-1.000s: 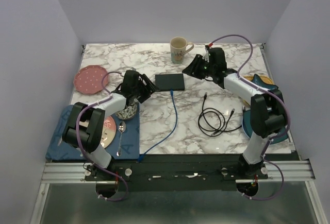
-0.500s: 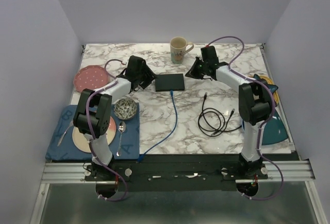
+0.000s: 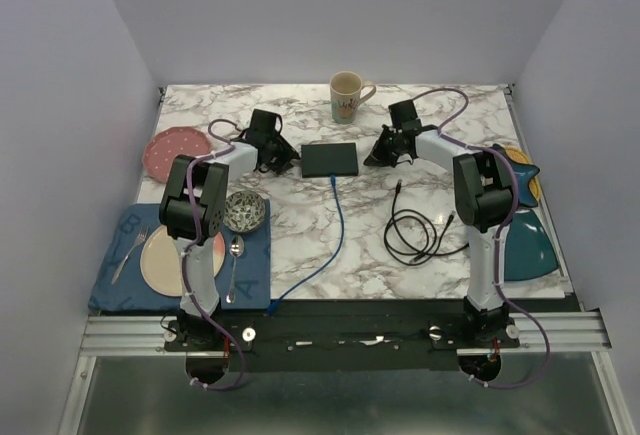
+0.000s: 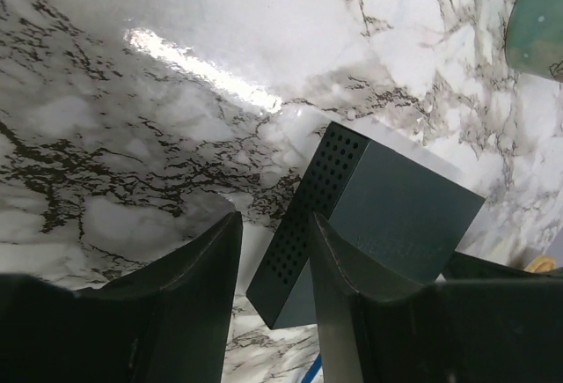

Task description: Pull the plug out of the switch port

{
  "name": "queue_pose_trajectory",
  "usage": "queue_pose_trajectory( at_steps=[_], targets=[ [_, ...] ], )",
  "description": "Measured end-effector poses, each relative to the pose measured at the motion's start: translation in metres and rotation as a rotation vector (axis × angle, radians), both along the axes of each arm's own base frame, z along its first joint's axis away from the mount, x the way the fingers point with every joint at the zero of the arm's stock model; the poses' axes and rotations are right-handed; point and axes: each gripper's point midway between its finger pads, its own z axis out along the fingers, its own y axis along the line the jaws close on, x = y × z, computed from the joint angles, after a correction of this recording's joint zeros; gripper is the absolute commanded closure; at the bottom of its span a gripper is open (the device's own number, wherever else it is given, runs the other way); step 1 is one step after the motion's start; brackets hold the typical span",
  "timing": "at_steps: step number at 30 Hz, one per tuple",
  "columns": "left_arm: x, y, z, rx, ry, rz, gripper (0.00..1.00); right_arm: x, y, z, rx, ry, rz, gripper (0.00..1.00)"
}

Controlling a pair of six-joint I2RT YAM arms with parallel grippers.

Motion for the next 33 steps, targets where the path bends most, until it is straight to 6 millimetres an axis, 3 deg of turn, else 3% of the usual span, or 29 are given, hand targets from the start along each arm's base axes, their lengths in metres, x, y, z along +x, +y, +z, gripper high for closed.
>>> queue_pose_trajectory(
  at_steps=[7,16,27,33],
  targets=[
    [0.009,-0.015,-0.001,-0.053,0.003,-0.05,0.55,0.002,0.009,-0.003,0.028,0.024,0.032,0.99],
    [0.009,-0.024,-0.001,-0.046,-0.016,-0.102,0.55,-0.005,0.003,-0.006,0.018,0.027,0.048,0.99],
    [-0.021,-0.062,-0.003,-0.035,-0.048,-0.211,0.55,-0.084,-0.021,-0.011,-0.022,0.08,0.049,0.99],
    [-0.04,-0.06,0.0,-0.023,-0.042,-0.216,0.48,-0.1,-0.025,-0.009,-0.052,0.073,0.037,0.99]
  ],
)
